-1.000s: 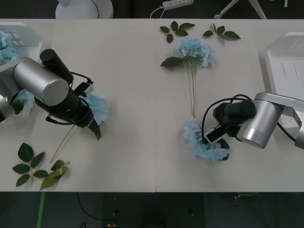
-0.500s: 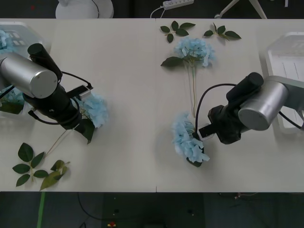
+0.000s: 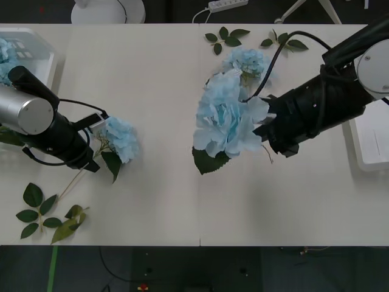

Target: Place the red flowers into the right box and the blue flowers into the left box. If a person shows an open palm, hand one flower to the person first, then continue sorting.

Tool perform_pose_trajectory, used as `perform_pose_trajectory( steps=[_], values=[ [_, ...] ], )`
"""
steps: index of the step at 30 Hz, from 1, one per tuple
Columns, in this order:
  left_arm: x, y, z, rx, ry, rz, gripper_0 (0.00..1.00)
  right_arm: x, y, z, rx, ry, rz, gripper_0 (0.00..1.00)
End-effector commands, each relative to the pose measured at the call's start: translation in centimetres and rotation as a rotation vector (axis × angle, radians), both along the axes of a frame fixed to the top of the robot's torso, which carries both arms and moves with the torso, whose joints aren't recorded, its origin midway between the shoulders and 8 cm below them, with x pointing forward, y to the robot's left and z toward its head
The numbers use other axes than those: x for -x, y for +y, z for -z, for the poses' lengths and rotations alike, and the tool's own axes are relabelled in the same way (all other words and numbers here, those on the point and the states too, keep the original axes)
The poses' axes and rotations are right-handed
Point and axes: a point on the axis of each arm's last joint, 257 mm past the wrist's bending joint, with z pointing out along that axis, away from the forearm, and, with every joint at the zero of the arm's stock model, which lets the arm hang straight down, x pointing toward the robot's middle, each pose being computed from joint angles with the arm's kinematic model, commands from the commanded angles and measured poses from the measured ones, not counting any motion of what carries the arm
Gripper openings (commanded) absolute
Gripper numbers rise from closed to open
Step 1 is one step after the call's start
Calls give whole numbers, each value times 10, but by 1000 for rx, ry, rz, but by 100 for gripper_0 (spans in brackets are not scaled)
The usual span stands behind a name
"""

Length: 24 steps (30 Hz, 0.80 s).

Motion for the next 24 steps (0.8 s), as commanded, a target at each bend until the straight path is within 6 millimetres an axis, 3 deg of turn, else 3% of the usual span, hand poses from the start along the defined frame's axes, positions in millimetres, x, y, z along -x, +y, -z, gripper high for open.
perform_pose_trajectory(
  steps=[1,6,12,14,16,24],
  values=[
    [5,6,17,-49,1,78,100,-12,16,-50,-118,10,98,0],
    [-3,-12,35,-28,0,61,100,-22,46,-75,-238,143,253,0],
    [-12,-5,45,-94,-13,64,100,-33,80,-98,-328,295,364,0],
    [-13,-4,47,-102,-11,61,72,-36,91,-103,-351,332,381,0],
    [-16,-1,46,-112,-11,61,3,-42,104,-108,-372,354,391,0],
    [-22,1,43,-130,-33,74,0,-59,142,-119,-448,399,400,0]
  ],
)
